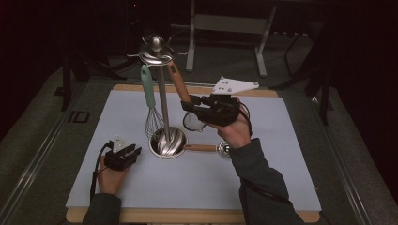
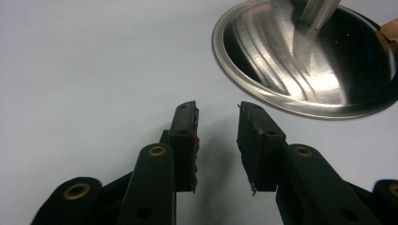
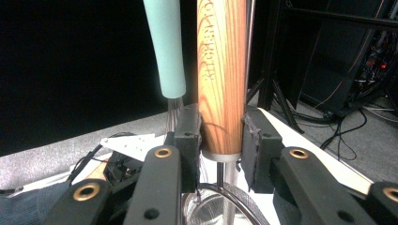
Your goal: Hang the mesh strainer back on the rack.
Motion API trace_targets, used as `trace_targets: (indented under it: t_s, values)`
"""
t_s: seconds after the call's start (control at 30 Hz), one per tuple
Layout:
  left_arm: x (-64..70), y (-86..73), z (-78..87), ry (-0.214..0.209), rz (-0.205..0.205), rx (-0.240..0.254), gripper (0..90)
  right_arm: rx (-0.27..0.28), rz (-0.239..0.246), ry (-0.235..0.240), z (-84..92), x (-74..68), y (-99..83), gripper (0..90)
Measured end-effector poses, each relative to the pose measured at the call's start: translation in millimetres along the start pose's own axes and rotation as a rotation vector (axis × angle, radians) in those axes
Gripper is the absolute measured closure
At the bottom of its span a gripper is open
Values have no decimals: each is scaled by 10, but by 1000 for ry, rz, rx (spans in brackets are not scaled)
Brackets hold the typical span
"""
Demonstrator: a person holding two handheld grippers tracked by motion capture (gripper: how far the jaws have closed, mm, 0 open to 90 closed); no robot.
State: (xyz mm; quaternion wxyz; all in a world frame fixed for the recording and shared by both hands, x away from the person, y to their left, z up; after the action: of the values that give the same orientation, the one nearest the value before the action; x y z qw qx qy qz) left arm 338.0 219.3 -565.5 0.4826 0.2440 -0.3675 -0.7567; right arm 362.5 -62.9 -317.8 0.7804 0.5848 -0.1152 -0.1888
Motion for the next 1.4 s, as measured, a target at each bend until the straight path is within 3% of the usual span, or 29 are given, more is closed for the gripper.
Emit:
trace_targets:
  t_s: [0.57,0.67,0.93,1.1,1.4]
  values:
    - [1,0,1,0,-1,-1,677,-13,-20,-4,-208,70,9,684]
    - [0,0,0,1,-1,-1,675,-44,-26,-12,-252,76,-30,673]
    - [1,0,0,0,1,-1,674,-68,-13,-25,-274,70,-62,639]
    - [3,0,-2,1,1,-1,674,-83,27,-40,-231,27,-53,668]
    - [-2,-1,-2,-3,0,-4,674,-145,139,-119,-160,-3,-112,735]
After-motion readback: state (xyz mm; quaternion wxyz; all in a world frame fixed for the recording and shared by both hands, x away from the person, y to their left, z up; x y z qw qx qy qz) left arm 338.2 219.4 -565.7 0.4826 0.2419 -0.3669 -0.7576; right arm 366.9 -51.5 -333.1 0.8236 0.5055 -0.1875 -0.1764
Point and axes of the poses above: each handheld gripper's, and its own axes: z roughly backward along the jaws, y roughly out of its top, x roughly to its right, the point moved 4 cm from there along -z, roughly forward along the jaws
